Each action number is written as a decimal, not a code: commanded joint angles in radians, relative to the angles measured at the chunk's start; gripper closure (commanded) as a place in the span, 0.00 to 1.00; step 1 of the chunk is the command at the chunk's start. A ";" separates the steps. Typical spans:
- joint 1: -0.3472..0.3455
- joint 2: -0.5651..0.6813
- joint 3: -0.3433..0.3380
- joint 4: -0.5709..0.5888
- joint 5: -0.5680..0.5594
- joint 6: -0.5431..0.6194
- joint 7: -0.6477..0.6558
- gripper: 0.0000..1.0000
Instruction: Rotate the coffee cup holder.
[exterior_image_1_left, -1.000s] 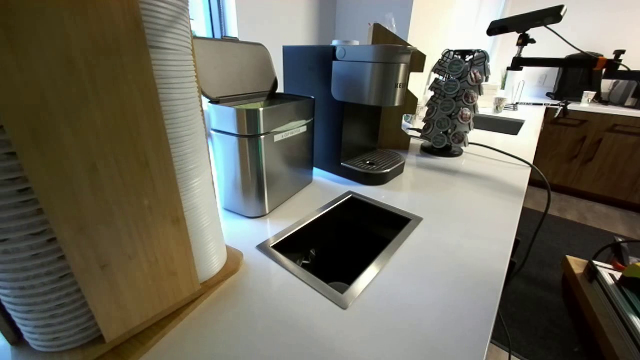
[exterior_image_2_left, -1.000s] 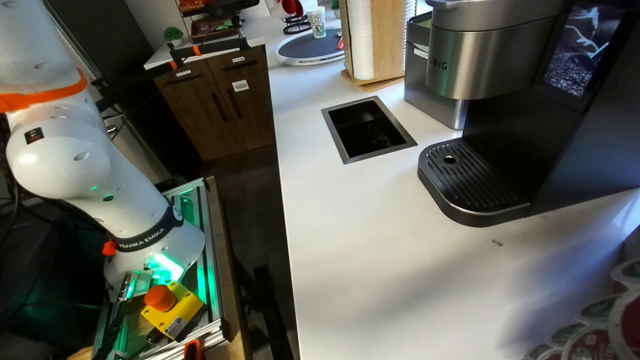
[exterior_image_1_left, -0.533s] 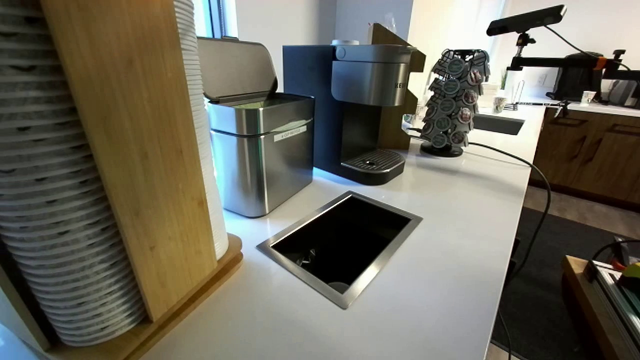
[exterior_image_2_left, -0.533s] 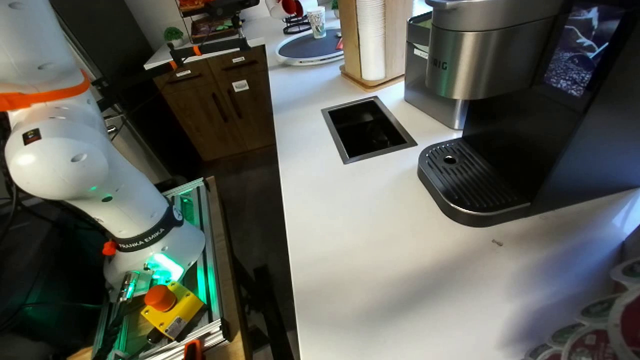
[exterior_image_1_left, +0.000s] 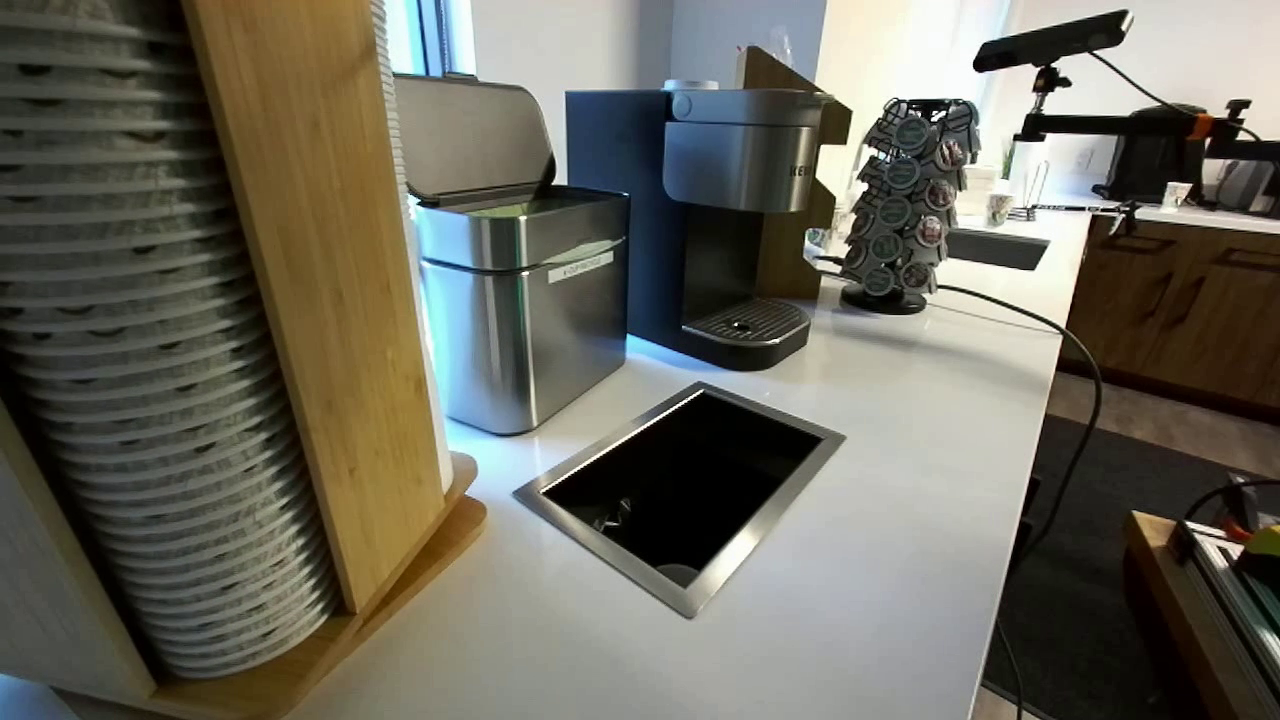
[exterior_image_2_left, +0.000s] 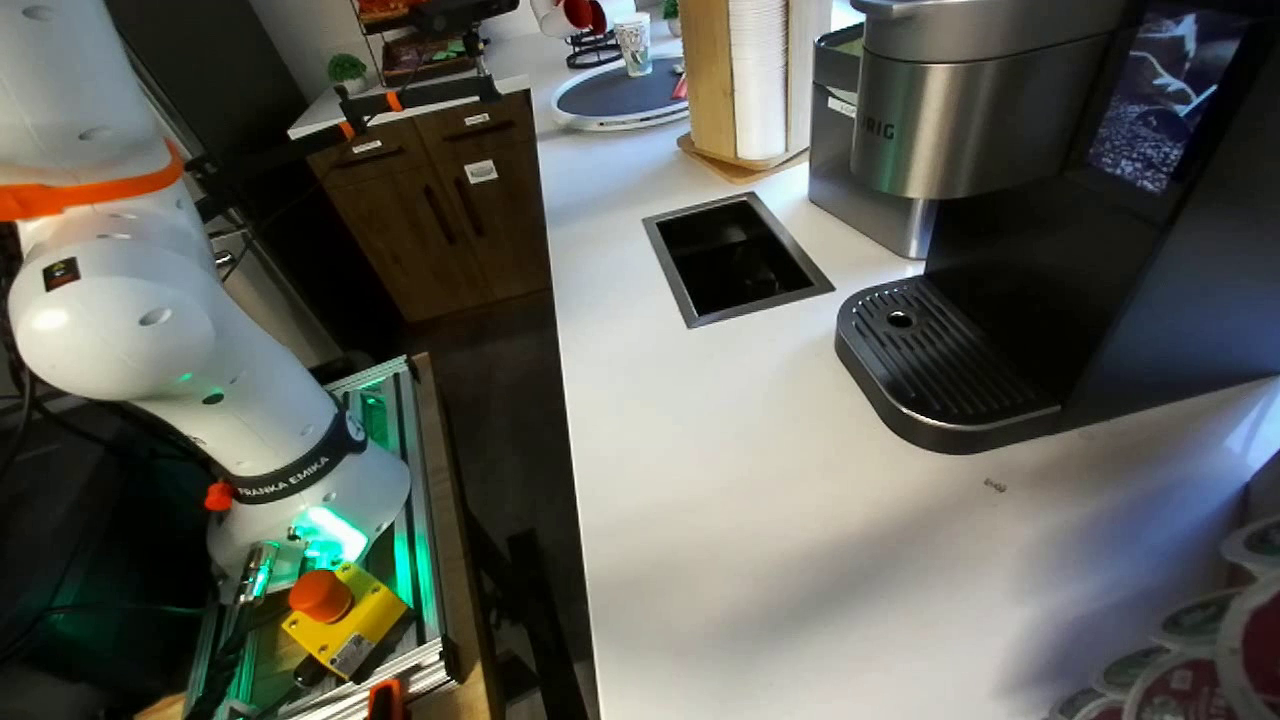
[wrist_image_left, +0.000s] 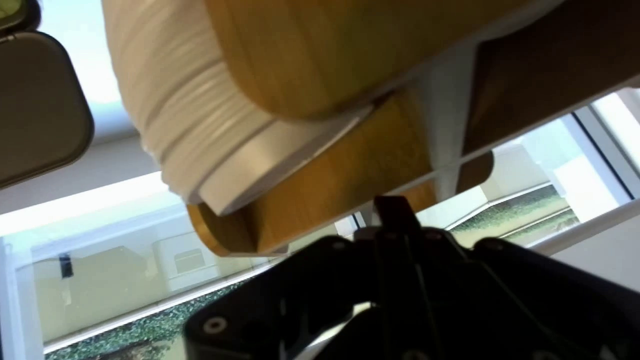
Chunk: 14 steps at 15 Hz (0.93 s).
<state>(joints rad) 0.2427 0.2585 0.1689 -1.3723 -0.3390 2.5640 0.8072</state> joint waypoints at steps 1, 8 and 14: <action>-0.005 -0.078 0.031 -0.037 0.043 0.005 -0.052 1.00; -0.020 -0.247 0.047 -0.027 0.112 -0.271 -0.324 0.68; -0.014 -0.370 0.015 0.055 0.145 -0.729 -0.605 0.22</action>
<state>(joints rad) 0.2351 -0.0648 0.1978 -1.3379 -0.2220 2.0137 0.3190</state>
